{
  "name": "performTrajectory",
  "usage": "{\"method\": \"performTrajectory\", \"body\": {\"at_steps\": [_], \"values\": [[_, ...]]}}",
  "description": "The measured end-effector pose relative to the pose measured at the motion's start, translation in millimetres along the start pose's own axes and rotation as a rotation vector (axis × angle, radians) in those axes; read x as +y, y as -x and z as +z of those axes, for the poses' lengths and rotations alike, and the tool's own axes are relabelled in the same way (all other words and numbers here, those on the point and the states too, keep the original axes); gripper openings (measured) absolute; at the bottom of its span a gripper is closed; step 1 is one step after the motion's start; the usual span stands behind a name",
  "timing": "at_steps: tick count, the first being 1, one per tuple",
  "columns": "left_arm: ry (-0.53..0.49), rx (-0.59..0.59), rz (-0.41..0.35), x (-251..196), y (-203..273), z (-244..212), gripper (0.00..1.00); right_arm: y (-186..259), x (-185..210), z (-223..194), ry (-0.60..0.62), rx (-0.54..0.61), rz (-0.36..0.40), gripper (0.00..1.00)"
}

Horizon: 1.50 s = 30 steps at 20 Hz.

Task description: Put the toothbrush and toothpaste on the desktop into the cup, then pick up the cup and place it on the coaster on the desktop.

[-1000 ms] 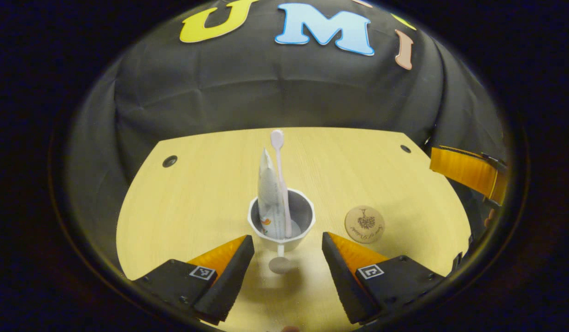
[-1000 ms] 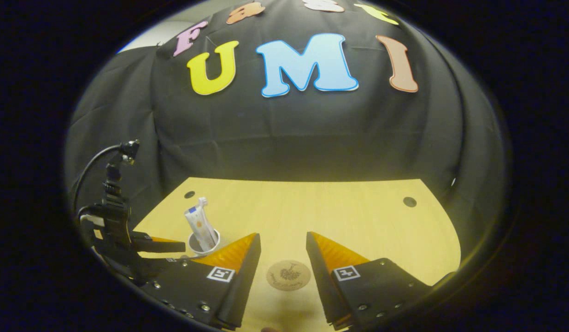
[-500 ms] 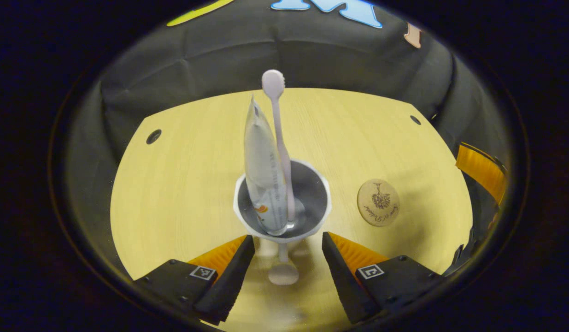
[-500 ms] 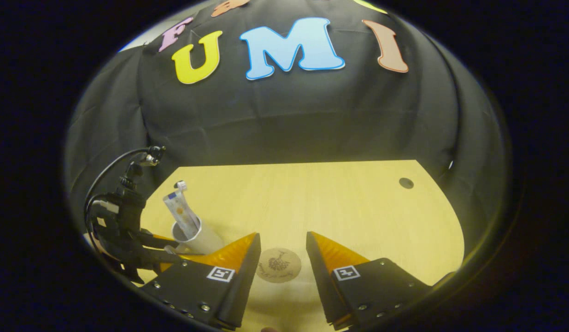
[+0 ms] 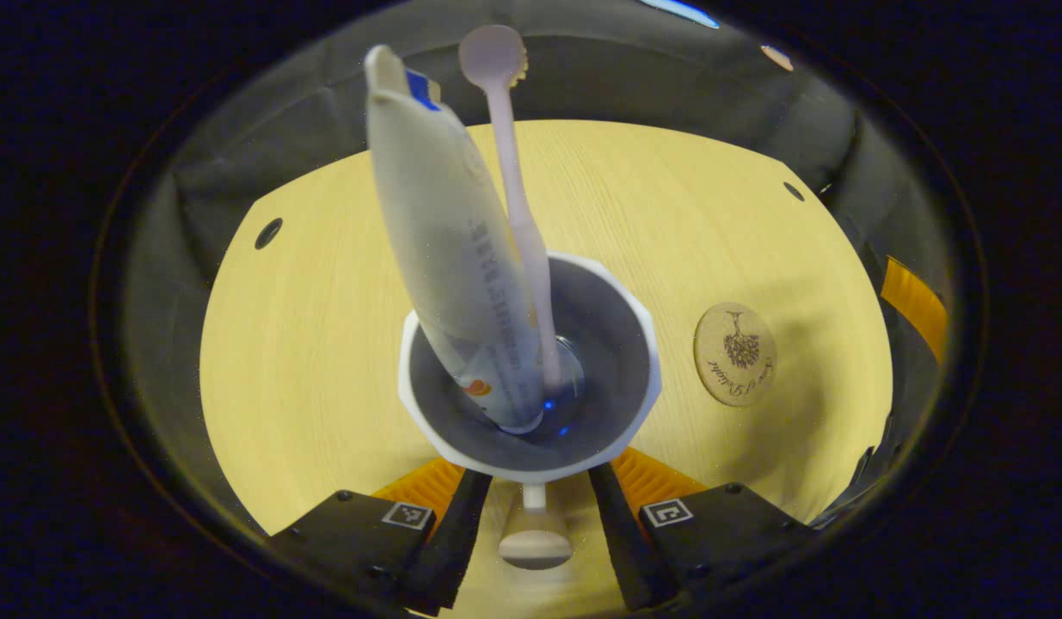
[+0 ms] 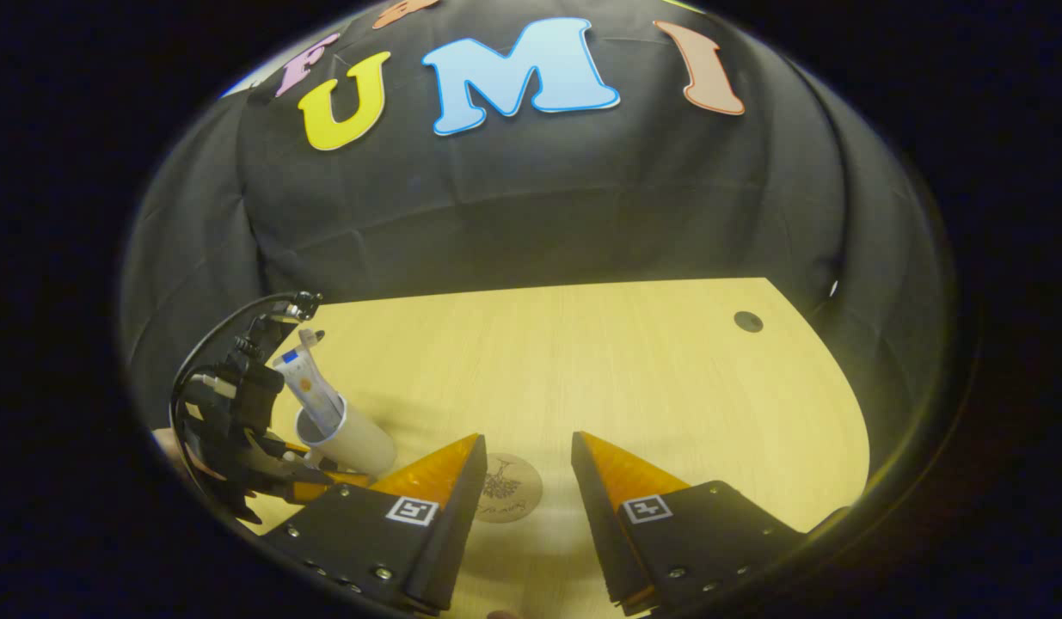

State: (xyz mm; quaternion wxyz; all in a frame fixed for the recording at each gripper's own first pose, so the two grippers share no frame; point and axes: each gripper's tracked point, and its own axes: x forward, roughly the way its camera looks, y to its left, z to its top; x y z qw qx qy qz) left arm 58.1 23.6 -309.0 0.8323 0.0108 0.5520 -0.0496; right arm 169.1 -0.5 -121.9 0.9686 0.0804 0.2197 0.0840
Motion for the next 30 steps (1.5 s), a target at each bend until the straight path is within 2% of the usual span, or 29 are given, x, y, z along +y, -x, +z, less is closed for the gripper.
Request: {"method": "performTrajectory", "body": {"at_steps": [3, 4, 5, 7, 10, 11, 13, 15, 16, 18, 25, 26, 27, 30], "values": [[0.005, 0.021, -0.007, -1.0, -2.5, -4.7, 0.70, -1.2, -2.3, -1.5, -0.016, 0.007, -0.005, 0.63], [0.007, 0.021, -0.005, -0.5, -2.9, -4.4, 0.76, -1.2, -2.5, -3.0, -0.019, 0.011, -0.006, 0.63], [0.009, 0.019, -0.001, 1.3, -3.0, -3.3, 0.63, -1.4, -2.8, -4.7, -0.020, 0.015, -0.008, 0.63], [0.015, 0.014, 0.010, 5.0, -4.6, -1.7, 0.57, -0.7, -2.7, -7.2, -0.017, 0.023, -0.005, 0.63], [0.045, 0.002, 0.012, 6.2, -6.6, -2.3, 0.40, -2.1, -1.6, -10.0, -0.016, 0.033, -0.003, 0.63], [0.048, 0.007, 0.018, 7.0, -6.9, -4.3, 0.46, -2.0, -1.5, -10.9, -0.017, 0.035, -0.002, 0.63], [0.036, 0.017, 0.025, 7.7, -5.9, -7.8, 0.34, -1.6, -0.1, -11.0, -0.018, 0.041, 0.001, 0.63], [0.021, -0.001, 0.030, 6.9, -6.8, -5.4, 0.43, -1.5, -1.9, -12.0, -0.017, 0.042, -0.002, 0.63], [0.007, -0.013, 0.035, 7.2, -7.5, -4.8, 0.39, -1.4, -2.5, -11.1, -0.018, 0.042, -0.001, 0.63], [-0.011, -0.037, 0.050, 8.1, -6.8, -3.3, 0.37, -0.6, -3.0, -12.4, -0.021, 0.044, -0.001, 0.63], [-0.047, -0.076, 0.056, -4.8, -6.5, 0.1, 0.37, 3.1, -8.0, -9.5, -0.027, 0.038, -0.005, 0.63], [-0.052, -0.079, 0.050, -10.1, -6.6, 0.6, 0.42, 4.1, -9.2, -8.5, -0.027, 0.036, -0.006, 0.63], [-0.061, -0.081, 0.046, -14.2, -5.8, 0.9, 0.37, 5.2, -11.2, -8.6, -0.027, 0.034, -0.009, 0.63], [-0.098, -0.095, 0.030, -27.3, 3.9, 7.7, 0.37, 9.0, -14.7, -6.4, -0.038, 0.031, -0.012, 0.63]]}}
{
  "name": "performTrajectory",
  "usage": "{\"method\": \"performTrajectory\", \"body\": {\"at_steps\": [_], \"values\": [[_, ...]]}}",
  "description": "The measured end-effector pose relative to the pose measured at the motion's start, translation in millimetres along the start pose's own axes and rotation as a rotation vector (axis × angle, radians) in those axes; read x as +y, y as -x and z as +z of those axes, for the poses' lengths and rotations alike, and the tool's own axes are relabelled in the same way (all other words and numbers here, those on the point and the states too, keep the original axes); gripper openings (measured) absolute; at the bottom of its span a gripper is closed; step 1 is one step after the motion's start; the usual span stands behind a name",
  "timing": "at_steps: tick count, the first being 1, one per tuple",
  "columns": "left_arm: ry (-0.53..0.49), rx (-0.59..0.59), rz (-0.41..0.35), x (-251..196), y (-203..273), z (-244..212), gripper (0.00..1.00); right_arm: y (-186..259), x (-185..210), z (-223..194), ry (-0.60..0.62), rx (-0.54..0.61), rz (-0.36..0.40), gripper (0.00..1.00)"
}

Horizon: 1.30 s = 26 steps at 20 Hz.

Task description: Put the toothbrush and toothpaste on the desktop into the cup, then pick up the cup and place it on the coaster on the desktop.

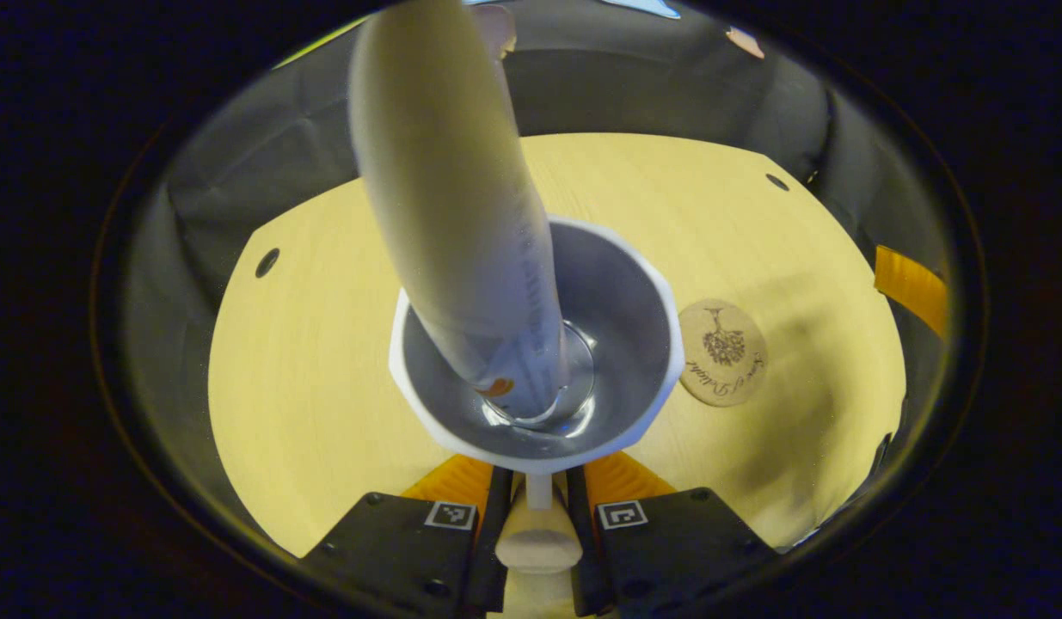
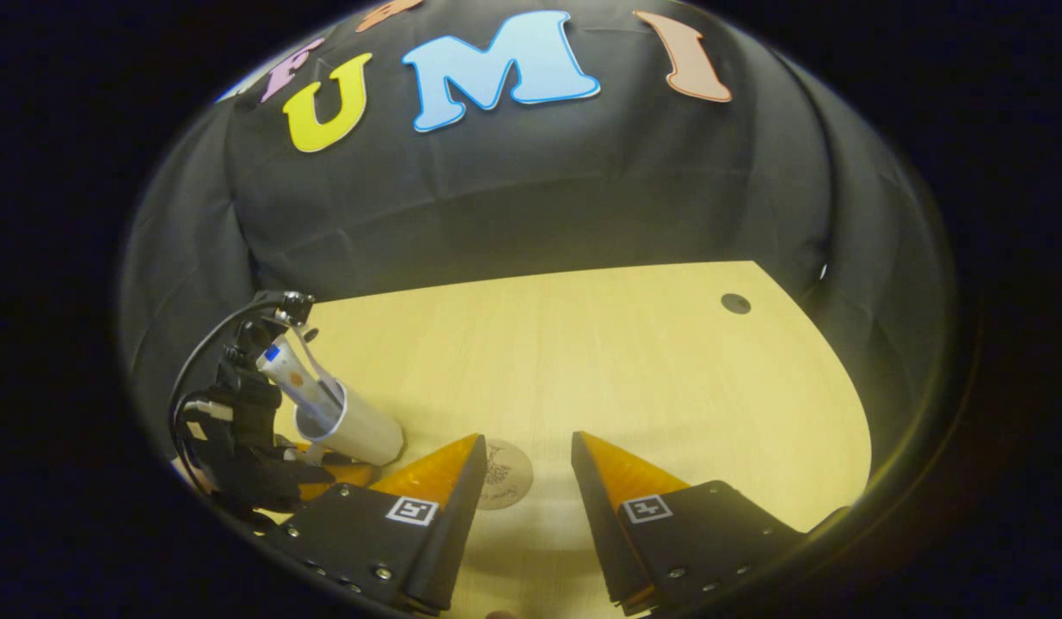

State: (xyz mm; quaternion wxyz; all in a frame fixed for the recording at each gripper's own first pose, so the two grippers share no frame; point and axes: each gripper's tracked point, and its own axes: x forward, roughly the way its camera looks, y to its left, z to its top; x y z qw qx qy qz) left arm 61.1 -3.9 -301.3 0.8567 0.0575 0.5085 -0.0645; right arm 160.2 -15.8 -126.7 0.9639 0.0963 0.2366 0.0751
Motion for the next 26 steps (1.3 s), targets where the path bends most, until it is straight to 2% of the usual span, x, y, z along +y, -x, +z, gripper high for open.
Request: {"method": "performTrajectory", "body": {"at_steps": [7, 10, 11, 12, 20, 21, 22, 24, 26], "values": [[-0.088, -0.012, -0.061, -34.5, 21.0, 14.8, 0.37, 18.5, -22.1, -1.7, -0.025, -0.017, -0.035, 0.63], [-0.130, -0.014, -0.092, -55.5, 15.0, 21.3, 0.37, 28.1, -33.3, -3.9, -0.043, -0.021, -0.053, 0.63], [-0.141, -0.010, -0.101, -61.0, 9.7, 20.7, 0.32, 31.7, -38.2, -4.8, -0.047, -0.021, -0.060, 0.63], [-0.152, -0.006, -0.109, -64.6, 7.4, 20.9, 0.37, 34.4, -41.9, -5.2, -0.052, -0.021, -0.066, 0.63], [-0.190, 0.037, -0.113, -54.5, -10.4, 22.8, 0.36, 56.9, -70.4, -11.4, -0.096, -0.023, -0.099, 0.63], [-0.190, 0.047, -0.113, -54.0, -13.2, 21.6, 0.37, 57.7, -72.0, -12.2, -0.100, -0.023, -0.099, 0.63], [-0.185, 0.055, -0.114, -52.7, -14.9, 21.3, 0.42, 59.2, -73.3, -12.7, -0.102, -0.023, -0.098, 0.63], [-0.181, 0.059, -0.111, -52.6, -13.4, 28.4, 0.34, 61.9, -73.6, -13.5, -0.106, -0.025, -0.095, 0.63], [-0.183, 0.062, -0.108, -53.7, -7.9, 31.9, 0.37, 62.8, -73.0, -13.2, -0.106, -0.025, -0.089, 0.63]]}}
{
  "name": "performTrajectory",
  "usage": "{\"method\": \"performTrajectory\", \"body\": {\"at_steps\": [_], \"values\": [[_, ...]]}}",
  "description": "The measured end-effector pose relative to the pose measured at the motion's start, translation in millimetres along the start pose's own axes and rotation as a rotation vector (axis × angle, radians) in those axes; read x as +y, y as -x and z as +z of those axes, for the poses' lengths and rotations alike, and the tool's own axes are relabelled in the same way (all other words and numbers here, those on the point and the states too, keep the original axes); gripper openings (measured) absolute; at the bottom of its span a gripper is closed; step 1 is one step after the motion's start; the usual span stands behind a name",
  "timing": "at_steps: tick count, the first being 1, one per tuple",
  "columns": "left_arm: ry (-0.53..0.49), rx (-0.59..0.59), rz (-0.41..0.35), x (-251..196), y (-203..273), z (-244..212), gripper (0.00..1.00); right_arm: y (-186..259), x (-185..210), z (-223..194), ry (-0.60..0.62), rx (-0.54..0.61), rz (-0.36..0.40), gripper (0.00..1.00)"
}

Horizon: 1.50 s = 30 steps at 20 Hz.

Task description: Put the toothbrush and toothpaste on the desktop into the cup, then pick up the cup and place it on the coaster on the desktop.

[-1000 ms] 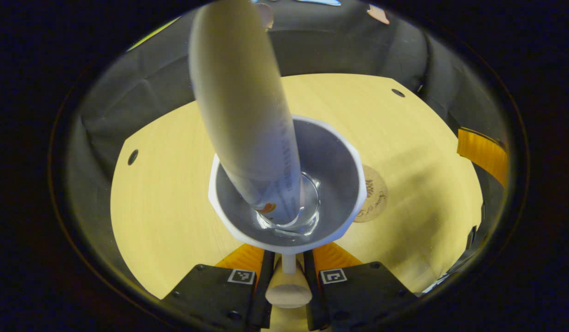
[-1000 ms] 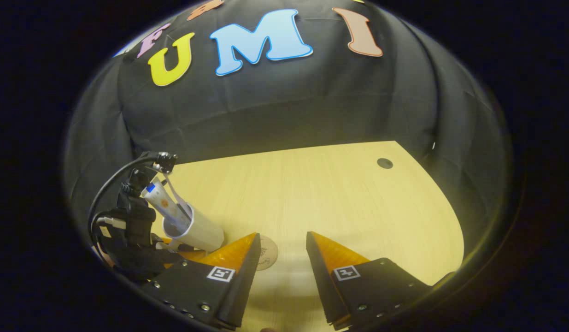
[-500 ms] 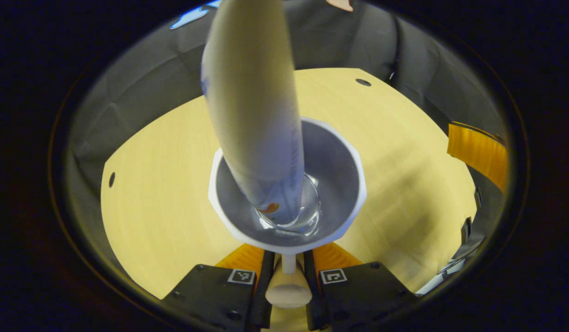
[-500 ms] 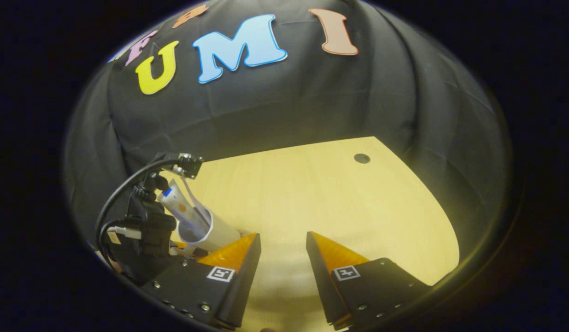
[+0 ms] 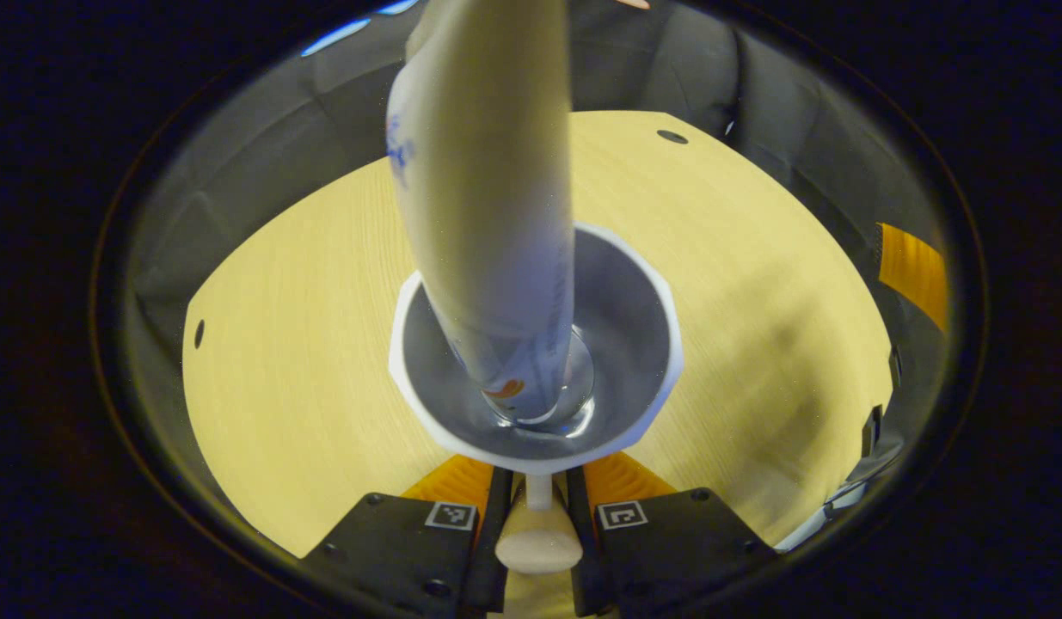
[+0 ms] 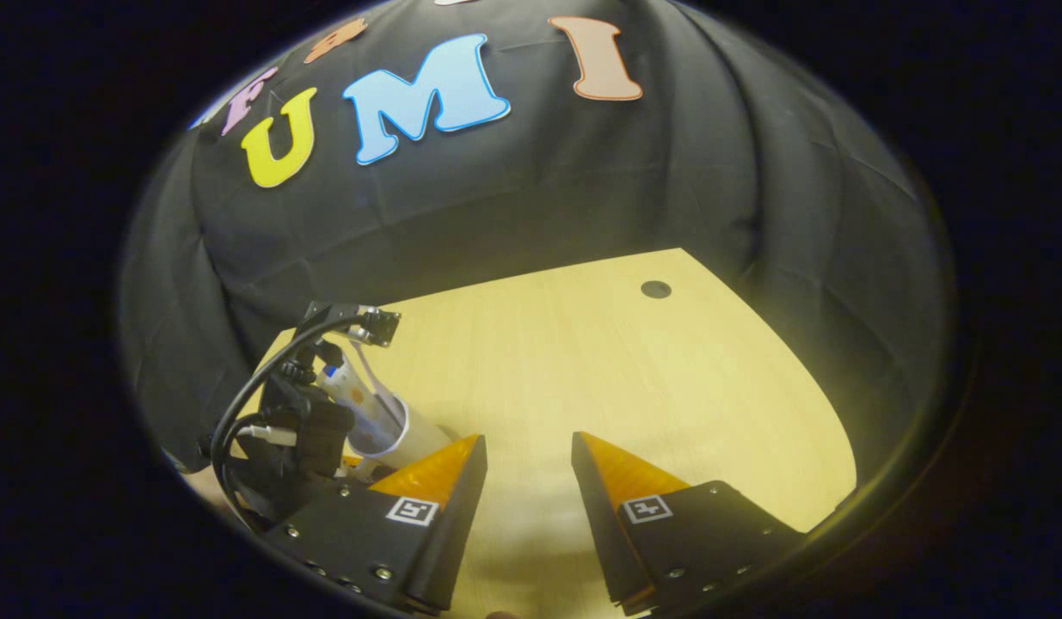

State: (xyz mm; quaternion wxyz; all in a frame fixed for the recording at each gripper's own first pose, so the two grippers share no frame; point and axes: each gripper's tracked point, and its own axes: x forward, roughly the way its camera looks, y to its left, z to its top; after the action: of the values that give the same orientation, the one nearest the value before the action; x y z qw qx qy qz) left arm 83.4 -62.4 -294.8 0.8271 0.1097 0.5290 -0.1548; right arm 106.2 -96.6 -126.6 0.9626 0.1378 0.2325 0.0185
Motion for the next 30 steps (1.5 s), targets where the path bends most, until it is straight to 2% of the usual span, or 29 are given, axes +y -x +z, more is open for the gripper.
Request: {"method": "performTrajectory", "body": {"at_steps": [1, 2, 6, 7, 9, 12, 13, 16, 17, 18, 23, 30], "values": [[-0.003, 0.000, 0.003, 6.3, -1.5, 2.0, 0.32, 0.8, 0.9, -0.9, 0.000, 0.002, 0.005, 0.63], [0.000, 0.003, 0.004, 9.6, -0.3, 3.5, 0.37, 1.6, 2.8, -0.3, -0.001, 0.002, 0.010, 0.63], [0.023, 0.008, 0.009, 25.4, 5.6, 12.9, 0.38, 5.0, 7.6, -0.9, 0.010, 0.001, 0.025, 0.63], [0.022, 0.003, 0.012, 27.9, 5.7, 15.4, 0.45, 5.8, 9.3, -1.0, 0.013, 0.001, 0.028, 0.63], [0.029, -0.003, 0.010, 26.8, 4.4, 17.2, 0.46, 8.6, 12.1, -0.8, 0.015, 0.000, 0.034, 0.63], [0.042, -0.039, 0.004, 20.6, 5.8, 23.7, 0.55, 12.1, 15.8, -0.7, 0.024, -0.005, 0.037, 0.63], [0.046, -0.056, 0.000, 20.0, 6.9, 26.3, 0.76, 13.0, 17.3, -1.0, 0.027, -0.006, 0.040, 0.63], [0.066, -0.115, -0.021, 12.4, 13.8, 38.3, 0.78, 18.6, 24.3, 1.2, 0.047, -0.016, 0.049, 0.63], [0.073, -0.139, -0.022, 11.2, 14.7, 43.5, 0.90, 21.0, 27.2, 1.7, 0.056, -0.023, 0.056, 0.63], [0.082, -0.165, -0.022, 11.4, 18.0, 50.9, 0.92, 23.4, 29.9, 3.5, 0.065, -0.031, 0.059, 0.63], [0.137, -0.338, 0.022, 25.8, 64.4, 53.6, 0.91, 42.8, 43.5, 22.0, 0.145, -0.128, 0.070, 0.63], [0.209, -0.673, 0.123, 47.3, 127.1, 60.0, 0.91, 92.0, 76.8, 54.8, 0.259, -0.323, 0.131, 0.63]]}}
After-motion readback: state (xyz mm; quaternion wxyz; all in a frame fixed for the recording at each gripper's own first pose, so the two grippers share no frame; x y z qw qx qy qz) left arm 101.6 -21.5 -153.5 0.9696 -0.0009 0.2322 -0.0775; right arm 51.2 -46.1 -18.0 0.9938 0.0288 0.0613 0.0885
